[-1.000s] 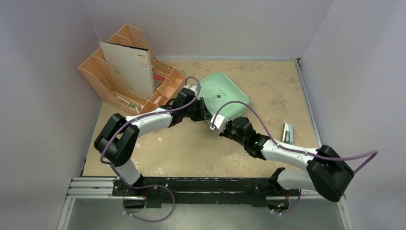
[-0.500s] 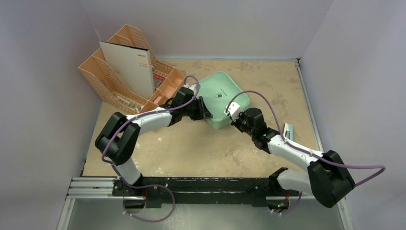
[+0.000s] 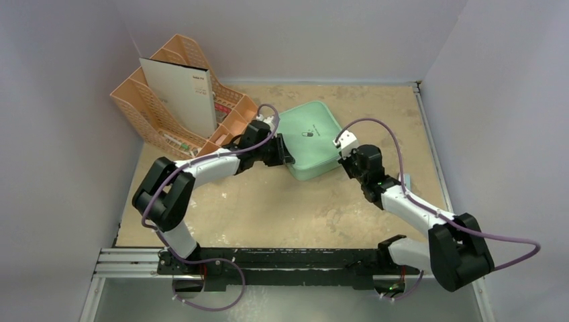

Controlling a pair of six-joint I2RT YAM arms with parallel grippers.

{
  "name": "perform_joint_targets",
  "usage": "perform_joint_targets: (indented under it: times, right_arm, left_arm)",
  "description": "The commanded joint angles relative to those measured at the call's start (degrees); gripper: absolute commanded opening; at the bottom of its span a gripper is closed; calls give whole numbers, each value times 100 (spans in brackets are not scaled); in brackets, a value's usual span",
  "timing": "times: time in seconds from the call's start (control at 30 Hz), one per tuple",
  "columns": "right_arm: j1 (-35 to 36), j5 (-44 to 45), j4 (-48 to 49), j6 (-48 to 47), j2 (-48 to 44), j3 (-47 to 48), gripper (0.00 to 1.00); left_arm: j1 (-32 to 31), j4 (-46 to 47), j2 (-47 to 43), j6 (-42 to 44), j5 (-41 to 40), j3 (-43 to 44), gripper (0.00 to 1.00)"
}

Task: Organize the medicine kit
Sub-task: Zip the medicine box at the center of the board.

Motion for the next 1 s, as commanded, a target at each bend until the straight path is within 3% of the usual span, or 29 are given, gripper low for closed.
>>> perform_joint_targets:
  times: [0.0,0.13,0.37,0.47,0.67,0.97]
  right_arm:
    - [-216,693,-172,244,-210,111,0]
    - [-218,556,-473,559,-505,179,0]
    - [-204,-198,-736,1166,-942,63,0]
    - [-208,-266,-1138,1744,-877,206,0]
    - [-32,-806,-1017,2705,-721,332,0]
    - [1268,-492,-655,3390,-16,913,0]
  left_arm:
    - [263,-1625,268,767,-1191,-99,22]
    - [275,-1513,223,939,-1152,264,22]
    - [394,-2096,691,1489,-1029,2151,25]
    - [396,-2262,486,1567,-1064,2453,30]
    - [395,-2222,-273,1246,-853,2000,47]
    - [374,-968,-1046,-270,121,438,50]
